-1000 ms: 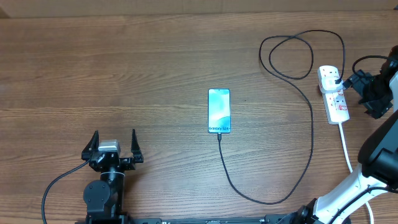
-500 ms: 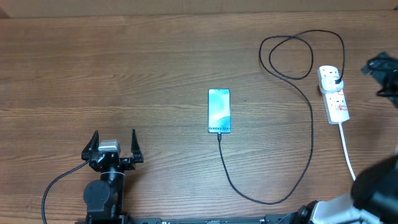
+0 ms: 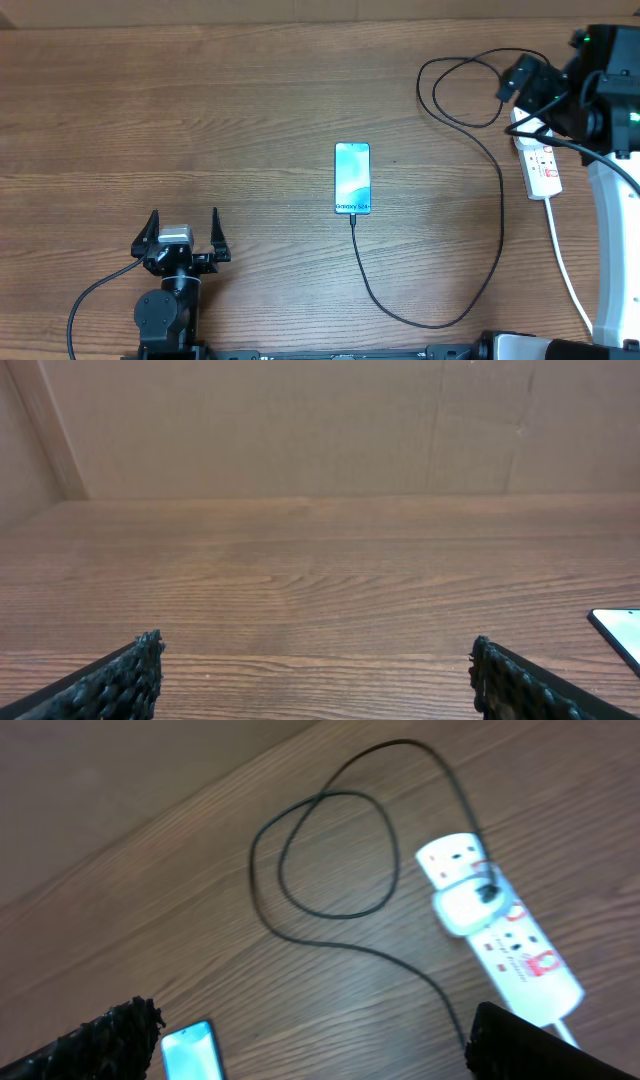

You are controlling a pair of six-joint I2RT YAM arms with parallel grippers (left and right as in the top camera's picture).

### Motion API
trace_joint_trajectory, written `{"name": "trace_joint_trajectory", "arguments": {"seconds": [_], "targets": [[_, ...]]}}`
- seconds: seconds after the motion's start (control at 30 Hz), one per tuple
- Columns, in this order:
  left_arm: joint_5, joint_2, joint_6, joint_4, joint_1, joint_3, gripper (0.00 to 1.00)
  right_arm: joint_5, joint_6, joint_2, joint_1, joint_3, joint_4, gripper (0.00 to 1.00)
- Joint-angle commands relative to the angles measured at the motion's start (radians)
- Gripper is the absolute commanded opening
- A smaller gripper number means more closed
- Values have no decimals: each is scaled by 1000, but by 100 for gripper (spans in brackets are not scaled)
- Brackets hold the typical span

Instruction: Plug charger to phone and switch on socket

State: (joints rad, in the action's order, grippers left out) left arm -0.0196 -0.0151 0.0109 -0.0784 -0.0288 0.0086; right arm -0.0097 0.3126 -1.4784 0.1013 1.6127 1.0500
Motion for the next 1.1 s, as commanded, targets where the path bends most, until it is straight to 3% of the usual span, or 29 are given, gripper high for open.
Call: {"name": "trace_joint_trajectory", "arguments": {"seconds": [0.0,0.27,0.4,0.6,0.8,1.0,1.07], "targets": [[-6,11,19,2,-6,-4,100,8,-6,17,-29,-8,-1,100],[-6,11,19,2,-6,-4,100,34,-37,32,-29,-17,50,100],[-6,11,19,2,-6,-4,100,31,-42,32,-30,-171,42,100],[-6,11,20,2,-6,-4,100,-5,-41,32,-30,-533,-251,100],[-6,11,19,2,-6,-4,100,-52,-41,32,-30,-950,-708,100],[-6,11,20,2,-6,-4,99,-52,-41,96,-30,-1063,-758,100],[-6,11,19,2,-6,-4,100,-69,-42,124,-30,-1110,-852,100]]}}
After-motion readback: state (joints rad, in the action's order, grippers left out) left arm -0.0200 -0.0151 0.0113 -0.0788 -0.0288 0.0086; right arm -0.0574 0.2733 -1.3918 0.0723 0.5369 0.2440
